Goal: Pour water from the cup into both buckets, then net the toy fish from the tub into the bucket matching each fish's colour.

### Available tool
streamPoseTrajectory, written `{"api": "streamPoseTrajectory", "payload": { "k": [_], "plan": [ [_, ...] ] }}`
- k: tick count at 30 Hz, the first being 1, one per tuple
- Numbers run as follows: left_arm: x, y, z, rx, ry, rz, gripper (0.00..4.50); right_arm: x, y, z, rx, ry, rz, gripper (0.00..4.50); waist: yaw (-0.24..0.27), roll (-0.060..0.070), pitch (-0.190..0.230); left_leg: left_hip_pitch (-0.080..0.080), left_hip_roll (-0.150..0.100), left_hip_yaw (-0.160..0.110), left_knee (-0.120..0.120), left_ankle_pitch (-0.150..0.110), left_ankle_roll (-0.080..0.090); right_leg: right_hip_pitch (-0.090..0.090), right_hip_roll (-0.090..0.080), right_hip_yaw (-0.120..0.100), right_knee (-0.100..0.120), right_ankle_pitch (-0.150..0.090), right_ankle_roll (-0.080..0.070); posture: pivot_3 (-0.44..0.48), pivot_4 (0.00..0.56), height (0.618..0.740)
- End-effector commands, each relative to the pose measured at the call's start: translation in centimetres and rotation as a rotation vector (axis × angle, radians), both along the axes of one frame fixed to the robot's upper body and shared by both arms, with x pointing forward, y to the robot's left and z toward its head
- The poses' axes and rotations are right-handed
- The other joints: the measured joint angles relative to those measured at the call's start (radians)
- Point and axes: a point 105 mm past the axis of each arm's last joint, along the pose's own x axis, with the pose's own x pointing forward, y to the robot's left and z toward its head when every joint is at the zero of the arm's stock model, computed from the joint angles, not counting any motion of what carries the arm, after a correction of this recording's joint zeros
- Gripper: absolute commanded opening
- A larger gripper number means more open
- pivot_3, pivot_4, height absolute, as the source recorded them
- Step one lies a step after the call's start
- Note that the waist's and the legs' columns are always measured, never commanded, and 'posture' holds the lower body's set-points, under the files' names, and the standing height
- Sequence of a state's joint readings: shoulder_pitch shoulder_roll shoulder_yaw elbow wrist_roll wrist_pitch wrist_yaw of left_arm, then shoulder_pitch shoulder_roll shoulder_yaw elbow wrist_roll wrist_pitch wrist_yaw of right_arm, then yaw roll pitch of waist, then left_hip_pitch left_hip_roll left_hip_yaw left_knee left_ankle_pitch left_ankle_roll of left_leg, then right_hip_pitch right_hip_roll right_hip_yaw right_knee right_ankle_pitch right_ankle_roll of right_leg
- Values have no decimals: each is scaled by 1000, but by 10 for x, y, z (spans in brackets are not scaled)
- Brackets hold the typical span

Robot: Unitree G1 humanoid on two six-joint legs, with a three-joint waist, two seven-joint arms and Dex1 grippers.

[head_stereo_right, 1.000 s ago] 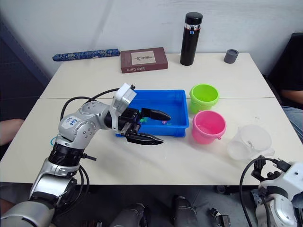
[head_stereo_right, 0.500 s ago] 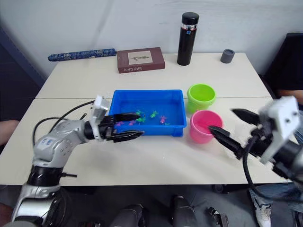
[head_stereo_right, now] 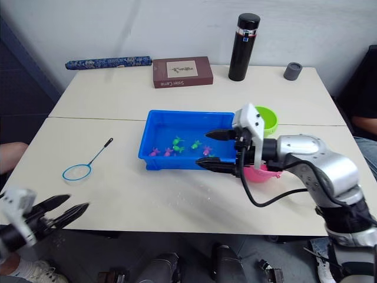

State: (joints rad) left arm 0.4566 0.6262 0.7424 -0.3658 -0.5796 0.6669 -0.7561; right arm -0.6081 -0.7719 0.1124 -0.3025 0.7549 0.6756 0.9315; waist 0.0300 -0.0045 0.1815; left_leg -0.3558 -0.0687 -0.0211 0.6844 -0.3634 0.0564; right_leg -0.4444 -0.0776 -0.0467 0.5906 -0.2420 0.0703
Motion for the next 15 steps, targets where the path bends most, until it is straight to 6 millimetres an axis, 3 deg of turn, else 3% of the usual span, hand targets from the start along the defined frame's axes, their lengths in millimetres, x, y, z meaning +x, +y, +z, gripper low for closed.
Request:
{"api": "streamPoseTrajectory", "payload": {
  "k": [1, 7, 11, 15],
  "plan": [
    [-11, 19, 9, 69, -28, 54, 4500, -1, 6, 9, 9, -57, 48, 4428, 2, 0, 0, 0, 0, 0, 0, 0, 0, 0, 0, 0, 0, 0, 0, 0, 150, 740],
    [14, 42, 20, 150, 33, -24, 4500, -1, 15, 4, -2, -77, 65, 4428, 0, -1, 0, 1, 0, 0, 0, -1, -1, 0, 0, -1, 3, 0, 0, 0, 150, 740],
    [47, 46, 19, 220, 126, -128, 4500, -4, 18, -1, -11, -87, 59, 4428, -6, 0, -1, 1, 0, 0, 0, -1, -2, -1, 0, -1, 5, 0, 0, 0, 150, 740],
    [92, 48, 18, 253, 232, -186, 4500, -10, 19, -6, -10, -105, 37, 4428, -7, 0, -1, 0, 0, 0, -1, -2, -2, -3, 0, -1, 8, 0, 0, 0, 150, 740]
  ]
}}
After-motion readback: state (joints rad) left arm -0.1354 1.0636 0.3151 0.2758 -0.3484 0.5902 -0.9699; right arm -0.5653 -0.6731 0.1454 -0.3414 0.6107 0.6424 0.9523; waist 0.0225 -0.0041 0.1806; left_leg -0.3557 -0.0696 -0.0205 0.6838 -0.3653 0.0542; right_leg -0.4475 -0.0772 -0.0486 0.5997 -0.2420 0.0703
